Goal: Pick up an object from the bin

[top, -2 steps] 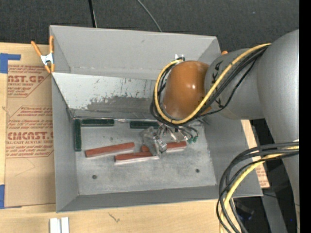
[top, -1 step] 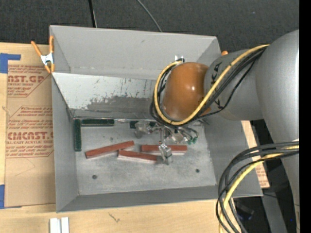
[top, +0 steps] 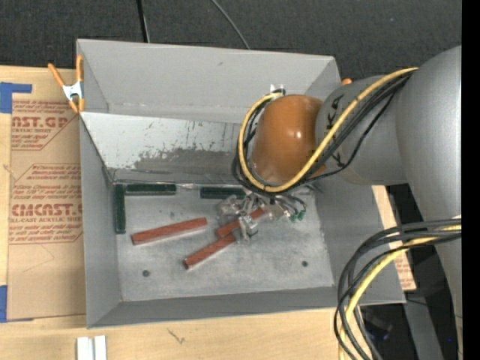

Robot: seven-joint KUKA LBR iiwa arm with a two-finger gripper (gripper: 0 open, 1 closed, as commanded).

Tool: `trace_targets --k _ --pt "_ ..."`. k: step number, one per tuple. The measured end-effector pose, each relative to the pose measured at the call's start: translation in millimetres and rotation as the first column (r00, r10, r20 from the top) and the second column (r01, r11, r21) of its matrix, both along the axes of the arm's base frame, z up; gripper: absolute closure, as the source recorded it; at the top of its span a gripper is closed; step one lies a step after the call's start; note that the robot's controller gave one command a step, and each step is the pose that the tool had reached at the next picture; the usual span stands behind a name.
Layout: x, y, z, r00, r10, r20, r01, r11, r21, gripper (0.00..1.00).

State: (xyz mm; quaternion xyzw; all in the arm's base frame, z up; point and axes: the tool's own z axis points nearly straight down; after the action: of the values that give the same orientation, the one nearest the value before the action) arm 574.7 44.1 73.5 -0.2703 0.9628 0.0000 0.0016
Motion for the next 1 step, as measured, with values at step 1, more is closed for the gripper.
trace_targets --k 1 --pt "-0.9 0.3 -2.8 1.000 0.000 0.001 0.000 1.000 0.001 0.00"
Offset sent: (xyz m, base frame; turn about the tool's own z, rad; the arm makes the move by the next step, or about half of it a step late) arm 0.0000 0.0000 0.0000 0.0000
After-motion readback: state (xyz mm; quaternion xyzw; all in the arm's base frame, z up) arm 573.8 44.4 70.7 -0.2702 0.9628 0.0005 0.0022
